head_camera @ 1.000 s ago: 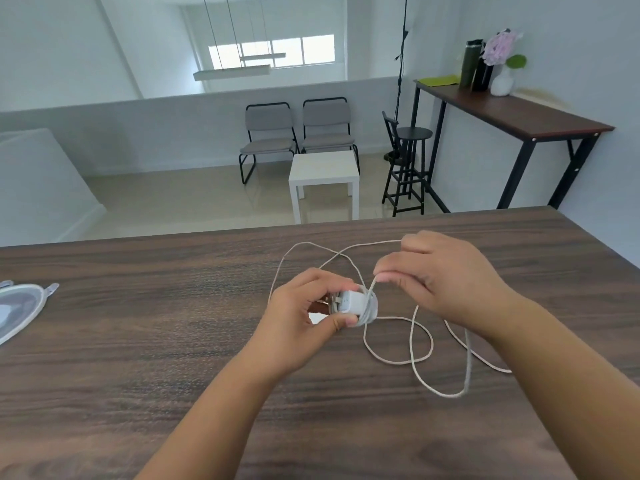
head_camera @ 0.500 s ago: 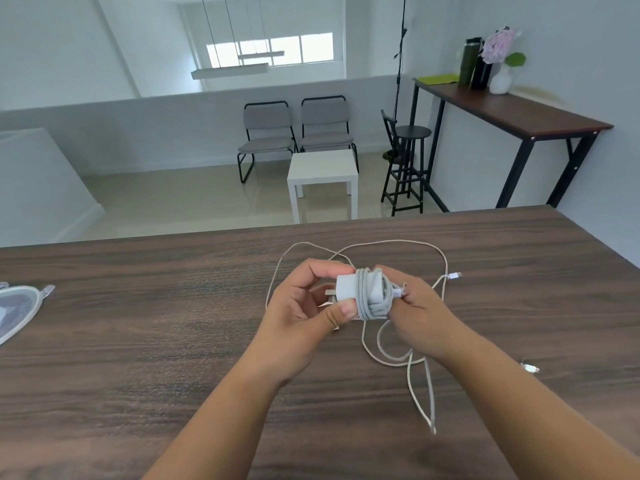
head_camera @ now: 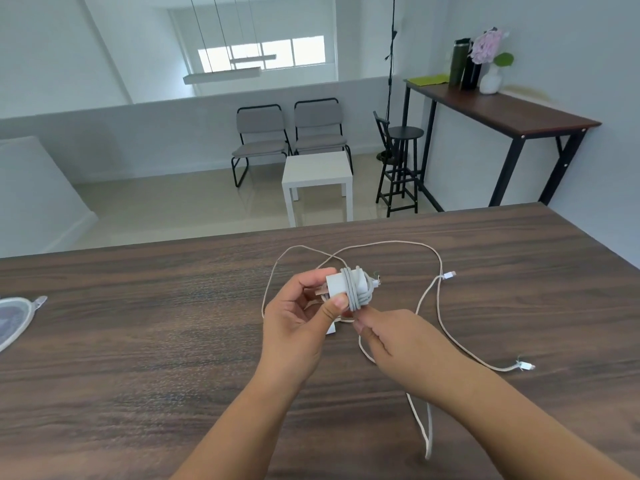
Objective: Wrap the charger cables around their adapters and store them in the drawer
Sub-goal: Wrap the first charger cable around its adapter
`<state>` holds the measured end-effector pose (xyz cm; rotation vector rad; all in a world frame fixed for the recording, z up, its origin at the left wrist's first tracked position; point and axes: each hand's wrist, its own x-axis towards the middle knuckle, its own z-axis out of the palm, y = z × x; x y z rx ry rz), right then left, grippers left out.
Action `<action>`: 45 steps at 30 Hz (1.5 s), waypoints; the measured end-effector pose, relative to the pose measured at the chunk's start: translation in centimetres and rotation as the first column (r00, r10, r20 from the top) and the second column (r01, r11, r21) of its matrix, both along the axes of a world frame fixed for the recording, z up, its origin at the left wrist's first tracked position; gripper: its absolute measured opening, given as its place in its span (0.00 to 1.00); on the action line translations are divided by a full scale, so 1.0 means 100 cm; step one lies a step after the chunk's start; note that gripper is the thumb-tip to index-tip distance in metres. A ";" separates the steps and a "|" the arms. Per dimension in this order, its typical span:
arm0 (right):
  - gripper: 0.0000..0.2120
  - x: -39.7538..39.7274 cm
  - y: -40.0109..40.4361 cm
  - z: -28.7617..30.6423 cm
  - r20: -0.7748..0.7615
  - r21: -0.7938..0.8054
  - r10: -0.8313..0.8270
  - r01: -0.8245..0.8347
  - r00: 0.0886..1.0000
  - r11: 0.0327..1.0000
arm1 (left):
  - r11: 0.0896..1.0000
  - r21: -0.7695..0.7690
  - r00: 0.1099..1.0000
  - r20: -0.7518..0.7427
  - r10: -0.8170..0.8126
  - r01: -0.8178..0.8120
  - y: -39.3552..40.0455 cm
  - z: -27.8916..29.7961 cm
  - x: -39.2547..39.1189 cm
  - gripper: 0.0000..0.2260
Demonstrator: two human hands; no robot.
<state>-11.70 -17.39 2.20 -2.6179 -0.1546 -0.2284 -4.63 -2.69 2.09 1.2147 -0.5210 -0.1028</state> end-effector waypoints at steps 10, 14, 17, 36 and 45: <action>0.13 -0.013 0.020 -0.002 -0.287 0.727 -0.190 0.343 0.939 0.594 | 0.887 0.228 0.905 0.244 0.348 -0.402 -0.001 -0.014 0.021 0.16; 0.11 -0.012 0.014 0.009 -0.431 0.886 -0.035 0.431 0.901 0.174 | 0.809 0.304 0.791 0.538 0.290 -0.503 0.008 -0.019 0.026 0.15; 0.11 -0.010 -0.004 0.021 -0.420 0.884 -0.012 0.412 0.907 0.223 | 0.762 0.357 0.700 0.694 0.172 -0.541 0.016 -0.027 0.030 0.15; 0.06 0.044 -0.050 0.056 -0.029 0.293 -0.023 0.030 0.999 0.956 | 0.921 0.316 0.962 0.071 -0.264 0.230 0.019 0.010 0.013 0.15; 0.13 0.047 -0.026 0.021 -0.171 0.765 0.294 -0.061 0.940 0.641 | 0.935 -0.039 0.925 -0.136 -0.355 0.353 0.023 0.011 0.012 0.22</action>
